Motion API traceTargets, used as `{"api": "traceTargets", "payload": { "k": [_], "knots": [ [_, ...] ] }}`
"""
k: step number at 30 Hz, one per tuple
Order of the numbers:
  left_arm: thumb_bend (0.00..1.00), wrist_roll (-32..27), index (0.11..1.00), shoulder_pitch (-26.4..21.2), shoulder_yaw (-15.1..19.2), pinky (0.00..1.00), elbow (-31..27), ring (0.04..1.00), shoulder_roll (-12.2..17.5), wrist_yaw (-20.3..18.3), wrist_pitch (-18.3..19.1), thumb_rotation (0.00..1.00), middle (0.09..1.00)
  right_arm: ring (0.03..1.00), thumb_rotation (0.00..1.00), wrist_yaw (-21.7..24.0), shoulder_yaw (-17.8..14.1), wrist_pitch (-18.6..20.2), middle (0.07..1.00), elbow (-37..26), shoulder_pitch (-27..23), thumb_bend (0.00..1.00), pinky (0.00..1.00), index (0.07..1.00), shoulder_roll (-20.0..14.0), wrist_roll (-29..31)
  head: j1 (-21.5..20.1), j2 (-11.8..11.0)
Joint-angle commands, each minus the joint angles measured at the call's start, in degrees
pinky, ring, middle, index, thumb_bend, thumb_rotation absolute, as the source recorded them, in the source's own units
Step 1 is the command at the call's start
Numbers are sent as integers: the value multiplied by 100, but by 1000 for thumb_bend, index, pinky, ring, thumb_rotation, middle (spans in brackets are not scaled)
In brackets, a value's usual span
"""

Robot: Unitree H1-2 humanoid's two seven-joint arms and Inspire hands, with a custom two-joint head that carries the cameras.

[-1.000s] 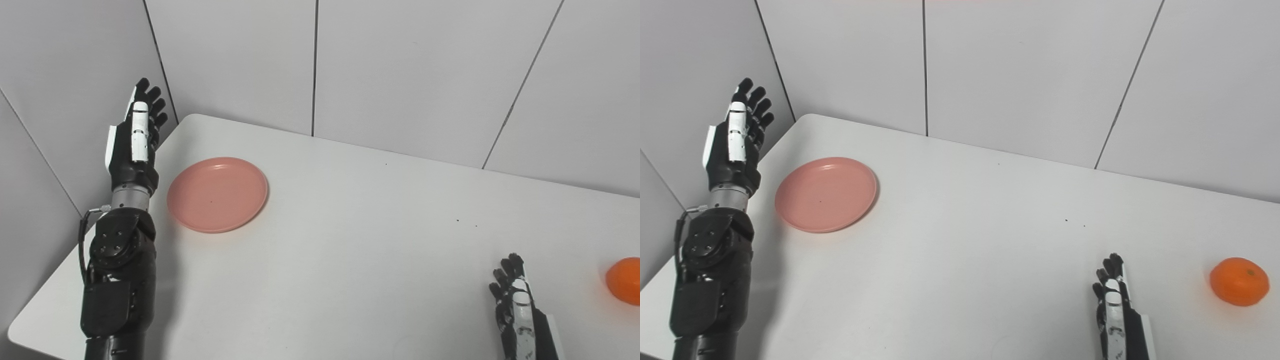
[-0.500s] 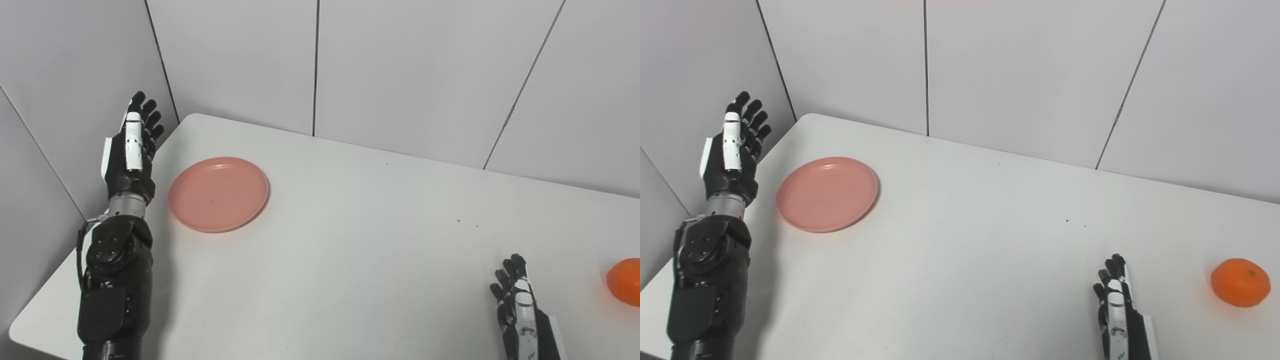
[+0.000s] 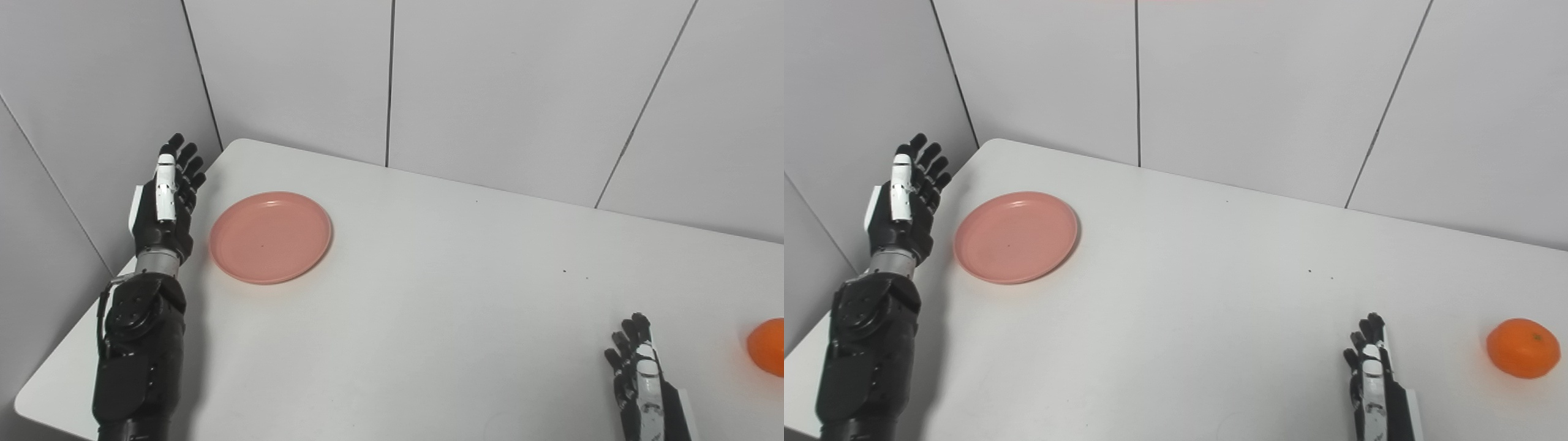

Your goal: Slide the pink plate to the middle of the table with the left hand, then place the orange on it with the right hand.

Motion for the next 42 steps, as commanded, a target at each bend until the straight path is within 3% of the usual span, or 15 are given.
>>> {"api": "traceTargets", "payload": {
  "k": [1, 12, 42],
  "knots": [
    [337, -46, 928, -96, 32, 954, -2, 949, 202, -97, -259, 1000, 945, 1000, 1000, 48, -18, -101, 1000, -193, -33, 131, 1000, 1000, 1, 44, 4, -3],
    [319, -155, 925, -37, 104, 972, 346, 951, 293, -242, -478, 1000, 945, 1000, 1000, 73, -23, -159, 1000, -158, -23, 123, 1000, 1000, -7, 95, 18, 0],
    [299, -761, 947, -129, 108, 975, 1050, 967, 322, -467, -164, 1000, 956, 1000, 1000, 41, -56, -106, 1000, -170, -55, 126, 1000, 1000, -30, 104, 58, 36]
  ]
}}
